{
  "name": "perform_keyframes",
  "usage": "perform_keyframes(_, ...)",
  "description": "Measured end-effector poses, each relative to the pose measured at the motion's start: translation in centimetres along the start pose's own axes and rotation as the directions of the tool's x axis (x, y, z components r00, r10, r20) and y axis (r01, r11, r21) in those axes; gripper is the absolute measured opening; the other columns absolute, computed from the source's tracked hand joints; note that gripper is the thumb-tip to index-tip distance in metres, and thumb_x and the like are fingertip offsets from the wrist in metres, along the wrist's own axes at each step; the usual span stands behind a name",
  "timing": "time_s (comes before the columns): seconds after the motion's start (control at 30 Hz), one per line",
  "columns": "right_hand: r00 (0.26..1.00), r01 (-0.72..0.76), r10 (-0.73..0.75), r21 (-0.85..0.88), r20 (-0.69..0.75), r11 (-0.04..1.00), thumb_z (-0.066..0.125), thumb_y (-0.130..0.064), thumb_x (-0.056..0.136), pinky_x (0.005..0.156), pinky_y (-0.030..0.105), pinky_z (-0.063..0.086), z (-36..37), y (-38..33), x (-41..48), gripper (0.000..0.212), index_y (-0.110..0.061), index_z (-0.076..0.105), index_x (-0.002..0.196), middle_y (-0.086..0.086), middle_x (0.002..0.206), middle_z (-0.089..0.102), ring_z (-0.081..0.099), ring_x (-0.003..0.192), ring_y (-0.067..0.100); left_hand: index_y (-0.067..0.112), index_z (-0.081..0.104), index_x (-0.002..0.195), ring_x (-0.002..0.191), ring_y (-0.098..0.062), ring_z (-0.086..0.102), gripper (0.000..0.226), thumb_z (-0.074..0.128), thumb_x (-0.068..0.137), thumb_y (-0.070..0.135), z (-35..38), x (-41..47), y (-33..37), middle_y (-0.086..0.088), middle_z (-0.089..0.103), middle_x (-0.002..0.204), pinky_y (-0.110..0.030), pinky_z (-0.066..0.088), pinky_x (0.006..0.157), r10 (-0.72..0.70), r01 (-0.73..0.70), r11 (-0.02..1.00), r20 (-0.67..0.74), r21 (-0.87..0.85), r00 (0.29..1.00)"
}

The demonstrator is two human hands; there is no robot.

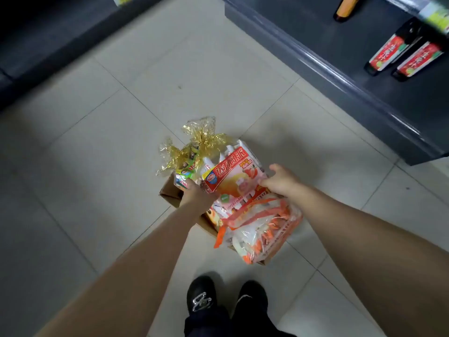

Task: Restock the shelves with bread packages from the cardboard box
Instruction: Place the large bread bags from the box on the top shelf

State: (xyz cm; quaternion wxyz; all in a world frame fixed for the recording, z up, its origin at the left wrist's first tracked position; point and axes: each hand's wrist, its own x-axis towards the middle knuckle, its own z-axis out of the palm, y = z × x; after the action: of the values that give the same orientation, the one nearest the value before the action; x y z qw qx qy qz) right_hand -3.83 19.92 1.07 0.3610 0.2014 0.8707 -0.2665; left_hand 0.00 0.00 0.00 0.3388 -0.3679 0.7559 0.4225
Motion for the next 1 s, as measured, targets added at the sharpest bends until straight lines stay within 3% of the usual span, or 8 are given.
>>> perform_keyframes(0.07,0.994,-0.062,0.049,0.134,0.093,0.989,0.064,-0.031,0.089,0.092,0.029,0.041,0.9,0.1,0.9,0.061,-0.012,0.039,0.142,0.009,0.138,0.052,0.052,0.122,0.028,0.009,0.022,0.146,0.103,-0.025,0.053,0.079,0.071,0.086,0.024,0.8,1.3,-0.5,-0.007,0.052,0.117,-0.037,0.049,0.083,-0.072,0.088,0.979,0.091,-0.184,0.993)
perform_keyframes(0.17,0.993,-0.066,0.04,0.238,0.111,0.969,0.065,-0.026,0.087,0.092,0.036,0.051,2.3,0.5,2.3,0.031,-0.018,0.059,0.117,0.007,0.115,0.066,0.063,0.101,0.025,0.009,0.052,0.125,0.112,-0.032,0.058,0.049,0.074,0.082,0.02,1.2,2.7,-1.2,-0.014,0.061,0.121,-0.044,0.052,0.086,-0.111,0.178,0.921,0.206,-0.345,0.972)
perform_keyframes(0.33,0.998,-0.027,0.007,0.336,0.062,0.942,0.065,-0.018,0.087,0.064,0.023,0.049,1.5,-0.6,1.4,0.015,-0.022,0.063,0.102,-0.003,0.085,0.065,0.06,0.07,0.009,0.014,0.053,0.11,0.112,-0.031,0.058,0.033,0.072,0.084,0.017,-0.3,1.9,-0.3,-0.012,0.061,0.119,-0.047,0.054,0.084,-0.072,0.125,0.884,0.132,-0.45,0.989)
perform_keyframes(0.47,0.997,0.02,-0.052,0.448,0.059,0.894,0.067,-0.016,0.087,0.067,0.026,0.053,0.2,-2.5,-0.9,0.032,-0.023,0.062,0.118,-0.001,0.1,0.069,0.065,0.077,0.01,0.015,0.052,0.12,0.109,-0.027,0.06,0.04,0.071,0.085,0.013,-3.1,-0.2,1.5,-0.006,0.061,0.116,-0.042,0.055,0.076,0.0,-0.001,0.876,-0.003,-0.482,1.0)
perform_keyframes(0.63,0.992,0.102,-0.123,0.526,0.004,0.844,0.063,-0.013,0.091,0.059,0.017,0.044,-1.6,-6.0,-4.5,0.038,-0.018,0.056,0.128,-0.005,0.107,0.065,0.06,0.08,0.007,0.016,0.052,0.11,0.094,-0.025,0.065,0.031,0.069,0.086,0.008,-7.5,-3.9,3.7,-0.005,0.064,0.11,-0.04,0.057,0.076,0.095,-0.144,0.865,-0.127,-0.48,0.987)
perform_keyframes(0.73,0.988,0.149,-0.142,0.531,-0.054,0.834,0.064,-0.011,0.09,0.07,0.02,0.046,-3.1,-8.0,-6.9,0.044,-0.014,0.052,0.132,0.002,0.124,0.062,0.058,0.094,0.012,0.012,0.052,0.116,0.083,-0.018,0.063,0.033,0.067,0.087,0.006,-10.1,-6.6,4.9,-0.005,0.064,0.109,-0.034,0.055,0.069,0.148,-0.204,0.852,-0.152,-0.482,0.977)
perform_keyframes(0.83,0.98,0.198,-0.184,0.519,-0.078,0.831,0.064,-0.013,0.09,0.06,0.018,0.044,-5.3,-10.2,-9.4,0.049,-0.014,0.046,0.136,0.005,0.129,0.059,0.059,0.097,0.016,0.012,0.052,0.12,0.084,-0.016,0.062,0.035,0.065,0.088,0.006,-13.2,-9.6,6.3,-0.004,0.064,0.109,-0.033,0.054,0.068,0.167,-0.213,0.849,-0.137,-0.483,0.976)
perform_keyframes(1.0,0.947,0.319,-0.301,0.39,-0.108,0.864,0.063,-0.029,0.09,0.08,0.039,0.058,-9.3,-14.2,-14.1,0.039,-0.028,0.055,0.129,-0.001,0.115,0.066,0.064,0.098,0.018,0.014,0.053,0.119,0.1,-0.021,0.062,0.034,0.065,0.088,0.007,-18.3,-15.2,9.1,-0.004,0.064,0.111,-0.041,0.052,0.08,0.186,-0.203,0.836,-0.086,-0.51,0.979)
